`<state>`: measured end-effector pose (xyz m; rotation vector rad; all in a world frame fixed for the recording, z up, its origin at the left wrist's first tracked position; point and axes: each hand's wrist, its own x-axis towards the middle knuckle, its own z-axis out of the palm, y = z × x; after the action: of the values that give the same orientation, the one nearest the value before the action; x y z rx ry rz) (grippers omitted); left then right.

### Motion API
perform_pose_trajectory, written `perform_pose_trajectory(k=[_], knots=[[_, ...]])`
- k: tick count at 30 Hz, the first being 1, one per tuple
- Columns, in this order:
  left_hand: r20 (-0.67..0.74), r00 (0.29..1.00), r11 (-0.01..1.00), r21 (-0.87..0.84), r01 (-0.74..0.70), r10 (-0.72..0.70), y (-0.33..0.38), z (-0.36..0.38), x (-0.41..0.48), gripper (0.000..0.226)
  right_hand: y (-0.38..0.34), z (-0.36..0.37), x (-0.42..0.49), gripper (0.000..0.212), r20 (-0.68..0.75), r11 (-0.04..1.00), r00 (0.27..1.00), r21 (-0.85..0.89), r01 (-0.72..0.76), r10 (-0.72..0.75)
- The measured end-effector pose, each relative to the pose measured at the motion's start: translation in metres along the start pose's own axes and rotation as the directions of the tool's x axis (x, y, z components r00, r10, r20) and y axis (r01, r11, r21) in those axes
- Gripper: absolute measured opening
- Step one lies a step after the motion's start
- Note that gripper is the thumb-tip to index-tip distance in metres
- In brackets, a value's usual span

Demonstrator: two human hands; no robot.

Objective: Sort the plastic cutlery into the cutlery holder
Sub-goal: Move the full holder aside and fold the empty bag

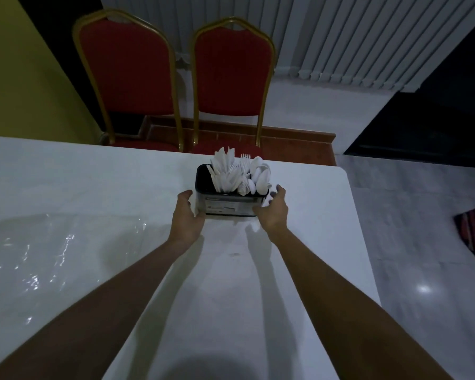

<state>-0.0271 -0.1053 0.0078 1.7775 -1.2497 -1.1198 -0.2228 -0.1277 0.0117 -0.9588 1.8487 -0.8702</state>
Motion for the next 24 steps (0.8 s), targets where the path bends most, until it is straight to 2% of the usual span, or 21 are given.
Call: perform_pose_trajectory(k=[3,5,10,13,15,17,24], knots=[[-0.072,0.997,0.994,0.111,0.007,0.001,-0.01,-0.012,-0.015,0.056,0.008,0.011,-0.021,0.079,-0.109,0.993,0.987,0.033,-0.112,0.115],[-0.13,0.991,0.988,0.156,0.005,0.016,-0.021,-0.025,-0.03,0.051,0.018,0.024,-0.04,0.068,-0.085,0.995,0.991,-0.016,-0.1,0.098],[-0.295,0.955,0.943,0.316,0.106,-0.008,-0.078,-0.067,-0.072,0.043,0.034,0.054,-0.088,0.054,0.137,0.996,0.991,-0.084,0.02,-0.008],[-0.334,0.941,0.838,0.494,0.231,-0.062,-0.107,-0.092,-0.1,0.059,0.037,0.076,-0.115,0.05,0.296,0.982,0.953,-0.151,0.112,-0.063],[-0.276,0.946,0.737,0.602,0.308,-0.17,-0.122,-0.104,-0.117,0.07,0.039,0.092,-0.131,0.049,0.386,0.97,0.921,-0.196,0.142,-0.057],[-0.202,0.953,0.705,0.641,0.302,-0.224,-0.141,-0.113,-0.127,0.064,0.039,0.11,-0.144,0.049,0.451,0.963,0.892,-0.228,0.142,-0.025],[-0.048,0.995,0.708,0.7,0.092,-0.082,-0.169,-0.133,-0.134,0.038,0.046,0.158,-0.174,0.047,0.527,0.933,0.846,-0.337,0.125,0.077]])
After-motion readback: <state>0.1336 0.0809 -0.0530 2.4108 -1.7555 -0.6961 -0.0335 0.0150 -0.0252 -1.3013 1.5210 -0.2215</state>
